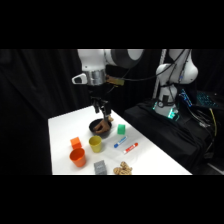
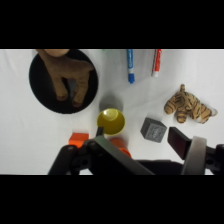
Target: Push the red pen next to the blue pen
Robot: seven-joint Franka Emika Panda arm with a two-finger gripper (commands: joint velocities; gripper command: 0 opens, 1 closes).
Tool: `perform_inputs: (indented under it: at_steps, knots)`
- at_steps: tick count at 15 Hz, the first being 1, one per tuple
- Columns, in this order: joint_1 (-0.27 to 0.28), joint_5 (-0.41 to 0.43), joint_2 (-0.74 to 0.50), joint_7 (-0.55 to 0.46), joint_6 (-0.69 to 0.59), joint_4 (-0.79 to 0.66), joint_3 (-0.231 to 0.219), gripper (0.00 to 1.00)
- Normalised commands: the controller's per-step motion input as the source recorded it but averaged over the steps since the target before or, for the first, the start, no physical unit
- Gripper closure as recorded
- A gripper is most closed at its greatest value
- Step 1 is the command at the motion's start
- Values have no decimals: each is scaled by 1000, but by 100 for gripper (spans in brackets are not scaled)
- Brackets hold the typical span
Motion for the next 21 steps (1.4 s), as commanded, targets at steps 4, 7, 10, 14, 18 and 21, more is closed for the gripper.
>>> perform_inputs:
  at_steps: [4,7,10,14,18,21]
  knots:
    - [19,19,-7,58,-2,5,47,0]
    - [95,52,-33,139,100,-104,97,0]
    - [128,58,-75,178,230,-241,104,0]
    - [141,108,-129,183,377,-396,115,0]
    - [137,119,-68,187,463,-396,105,0]
    - [101,149,43,127,461,-297,80,0]
